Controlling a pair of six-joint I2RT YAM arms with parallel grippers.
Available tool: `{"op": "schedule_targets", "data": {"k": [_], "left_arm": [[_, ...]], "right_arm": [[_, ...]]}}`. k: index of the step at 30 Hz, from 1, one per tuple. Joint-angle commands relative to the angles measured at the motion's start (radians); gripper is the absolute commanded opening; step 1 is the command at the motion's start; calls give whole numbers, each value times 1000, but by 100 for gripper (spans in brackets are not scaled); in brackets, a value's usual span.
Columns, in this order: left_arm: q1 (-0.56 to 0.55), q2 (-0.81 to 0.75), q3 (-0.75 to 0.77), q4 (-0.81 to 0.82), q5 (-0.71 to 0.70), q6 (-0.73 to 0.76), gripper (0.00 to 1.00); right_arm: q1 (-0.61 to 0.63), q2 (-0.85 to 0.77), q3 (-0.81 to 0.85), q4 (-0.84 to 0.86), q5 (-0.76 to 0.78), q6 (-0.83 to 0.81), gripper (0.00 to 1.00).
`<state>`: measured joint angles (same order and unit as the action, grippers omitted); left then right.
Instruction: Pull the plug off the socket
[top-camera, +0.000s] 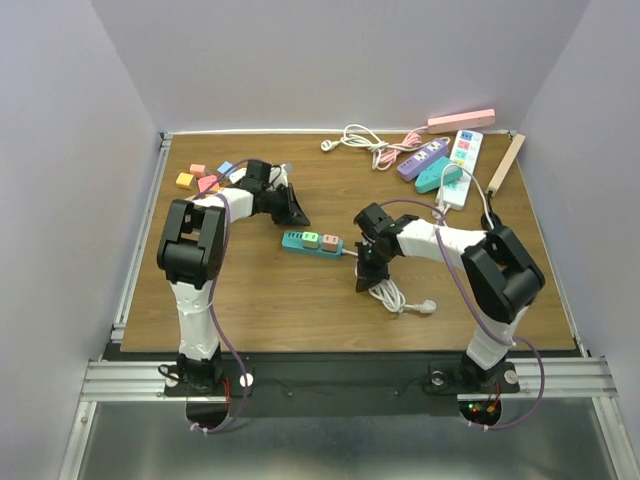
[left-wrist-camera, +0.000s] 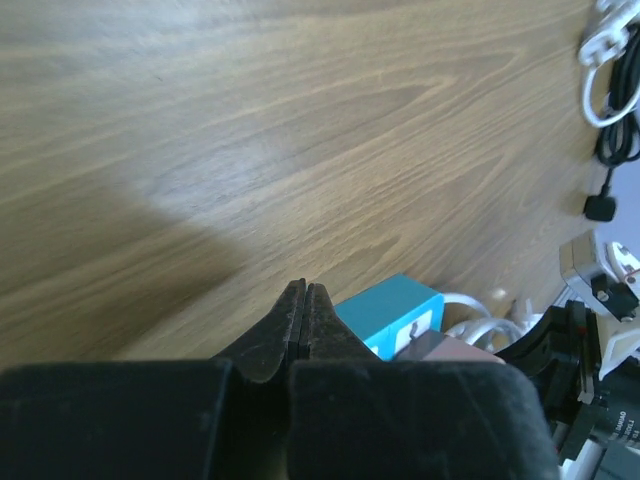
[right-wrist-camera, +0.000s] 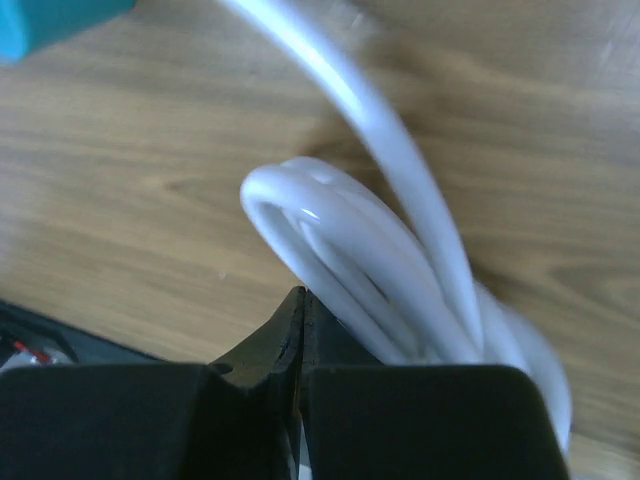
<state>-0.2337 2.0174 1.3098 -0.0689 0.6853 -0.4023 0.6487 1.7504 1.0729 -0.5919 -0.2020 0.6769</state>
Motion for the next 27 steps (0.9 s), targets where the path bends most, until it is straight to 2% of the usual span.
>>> {"op": "schedule_targets", "data": {"k": [1, 7, 10, 14, 18, 21, 26, 27], "left_arm": [[-44, 21, 17, 9, -3, 33, 0], [-70, 29, -76, 23, -13, 52, 0], [-79, -2, -141, 40, -10, 48, 0], [-118, -80, -231, 108, 20, -4, 0], [-167, -158, -285, 150, -6, -49, 0], [-167, -233, -255, 133, -81, -46, 0], [-167, -289, -56, -54, -246, 39, 0], [-167, -287, -55, -86, -257, 39, 0]], "right_arm": [[-55, 60, 82, -17, 143, -51, 0], [-201, 164, 243, -59, 242, -160, 0], [-244, 211, 315, -69, 242, -204, 0], [-253, 271, 450, -71, 161, -264, 0], [-253, 304, 495, -68, 61, -283, 0], [-254, 294, 490, -66, 33, -281, 0], [-253, 238, 461, -71, 101, -222, 0], [-253, 225, 453, -71, 127, -203, 0]]}}
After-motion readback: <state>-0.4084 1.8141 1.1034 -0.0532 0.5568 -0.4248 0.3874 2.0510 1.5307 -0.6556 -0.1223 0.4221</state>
